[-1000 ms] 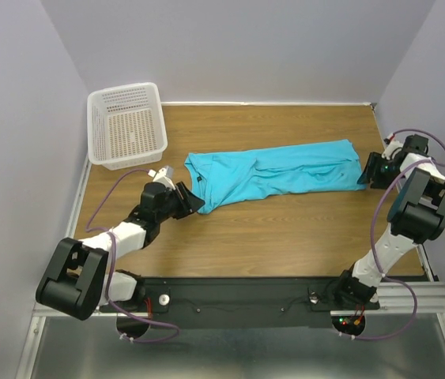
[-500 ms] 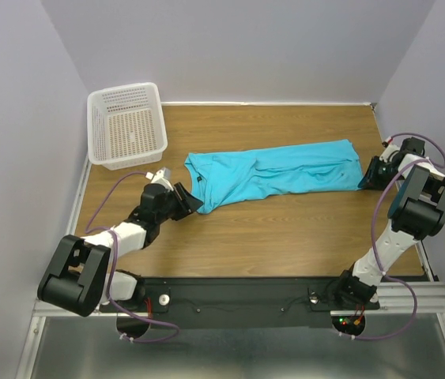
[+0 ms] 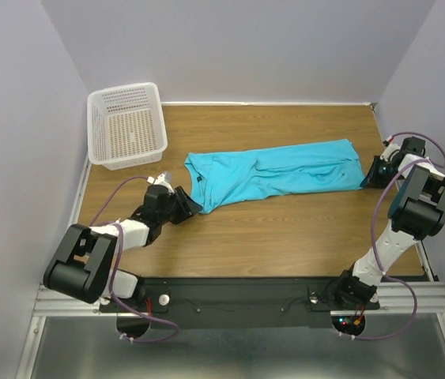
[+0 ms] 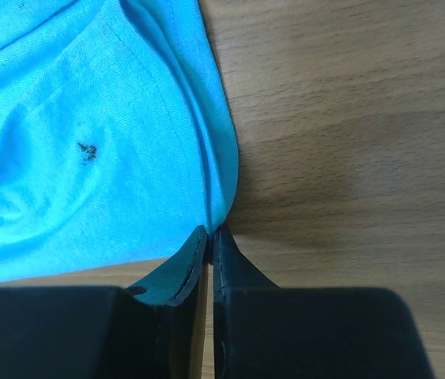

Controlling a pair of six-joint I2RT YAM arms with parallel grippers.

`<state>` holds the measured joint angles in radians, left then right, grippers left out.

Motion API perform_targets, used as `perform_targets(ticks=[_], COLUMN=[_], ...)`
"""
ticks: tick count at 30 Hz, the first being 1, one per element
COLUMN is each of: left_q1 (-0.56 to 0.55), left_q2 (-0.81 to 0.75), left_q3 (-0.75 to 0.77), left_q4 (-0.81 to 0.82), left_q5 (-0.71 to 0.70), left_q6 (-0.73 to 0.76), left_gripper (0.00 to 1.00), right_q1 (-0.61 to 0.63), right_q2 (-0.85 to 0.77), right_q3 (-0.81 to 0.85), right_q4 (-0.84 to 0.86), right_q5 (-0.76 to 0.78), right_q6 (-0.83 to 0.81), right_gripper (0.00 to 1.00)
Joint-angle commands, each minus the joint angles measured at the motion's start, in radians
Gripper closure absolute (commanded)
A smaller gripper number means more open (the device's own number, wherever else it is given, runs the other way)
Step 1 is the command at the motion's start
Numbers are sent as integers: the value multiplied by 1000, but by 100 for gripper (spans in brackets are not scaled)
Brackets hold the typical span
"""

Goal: Fold and stack the t-shirts
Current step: Fold the tshirt

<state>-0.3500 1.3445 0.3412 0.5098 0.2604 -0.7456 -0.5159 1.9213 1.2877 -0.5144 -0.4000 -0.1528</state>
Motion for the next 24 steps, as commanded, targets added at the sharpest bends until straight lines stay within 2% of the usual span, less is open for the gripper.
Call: perform_targets(ticks=[1,6,9,15,17,18,20,22,24], left_q1=[5,5,5,5,6,6,6,6,8], left_q2=[27,68,97,160,183,189,208,217,208], left_q3=[35,48,56,76,93,93,101,105,99], left_q4=[4,-1,-2,13,16,18,24,30,32], left_q5=[29,42,31,4,-1,-1,7,13,11], left_q6=[12,8,3,9,17,18,23,29,43], left_gripper=[44,44,48,66,76,76,85,100,100], right_q1=[-1,-1,-1,-3,-1,-3,-3,-7,-16], right_q2=[-10,-7,-11,-25,-33,-36,-39,-45,-50], right_q3=[12,13,10,4,-2,-2,-5,-8,-10], right_q4=[37,42,43,45,45,45,45,45,45], right_q5=[7,-3,-7,1,6,6,10,13,18], right_q6=[-4,-1,1,-11,-14,-17,-21,-27,-30], right_gripper=[97,98,99,99,99,99,99,99,99])
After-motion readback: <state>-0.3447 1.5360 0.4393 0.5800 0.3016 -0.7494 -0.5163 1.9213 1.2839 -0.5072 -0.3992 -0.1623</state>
